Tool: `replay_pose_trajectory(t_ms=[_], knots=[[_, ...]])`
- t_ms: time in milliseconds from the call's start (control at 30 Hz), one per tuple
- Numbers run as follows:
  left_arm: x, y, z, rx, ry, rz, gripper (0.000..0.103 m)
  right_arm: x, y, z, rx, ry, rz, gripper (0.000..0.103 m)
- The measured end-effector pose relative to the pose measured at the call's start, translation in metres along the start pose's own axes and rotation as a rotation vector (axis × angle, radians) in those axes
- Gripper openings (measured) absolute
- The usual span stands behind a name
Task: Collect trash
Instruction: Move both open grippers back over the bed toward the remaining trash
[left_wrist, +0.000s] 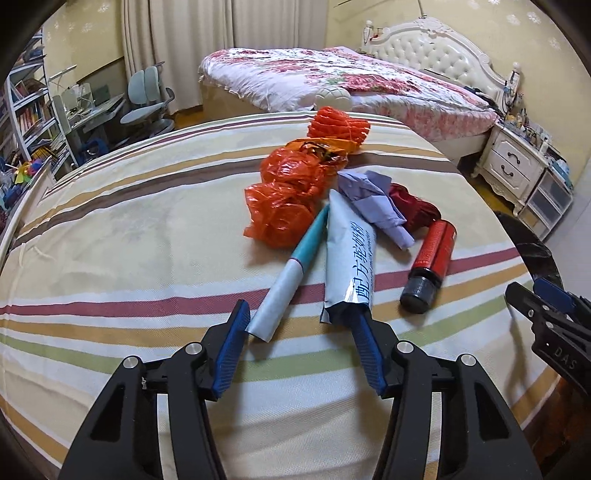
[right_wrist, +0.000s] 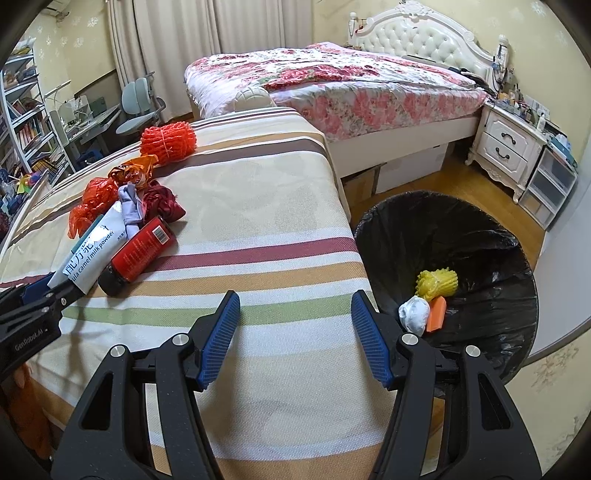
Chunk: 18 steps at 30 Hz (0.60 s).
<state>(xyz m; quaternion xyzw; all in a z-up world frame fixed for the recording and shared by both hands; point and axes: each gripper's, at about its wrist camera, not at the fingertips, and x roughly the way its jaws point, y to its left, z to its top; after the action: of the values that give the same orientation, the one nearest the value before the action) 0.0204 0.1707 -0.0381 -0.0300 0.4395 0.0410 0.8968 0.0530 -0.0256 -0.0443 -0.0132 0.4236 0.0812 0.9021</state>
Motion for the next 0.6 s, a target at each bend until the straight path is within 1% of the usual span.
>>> replay_pose_trajectory(t_ms=[167,400,600], knots=[[-0.005,0.007,-0.002,-0.025,0.008,-0.001,0.055,-0.001,-0.002,-0.001,0.005,-0.002,0.01,0.061],[-0.016,0.018,-0.007,-0.046,0.001,0.022,0.055,-0.002,-0.002,-0.001,0.007,-0.005,0.015,0.061],[-0.014,0.025,0.0,-0.06,-0.012,0.044,0.055,-0.003,-0.001,-0.001,0.0,-0.006,0.009,0.061]])
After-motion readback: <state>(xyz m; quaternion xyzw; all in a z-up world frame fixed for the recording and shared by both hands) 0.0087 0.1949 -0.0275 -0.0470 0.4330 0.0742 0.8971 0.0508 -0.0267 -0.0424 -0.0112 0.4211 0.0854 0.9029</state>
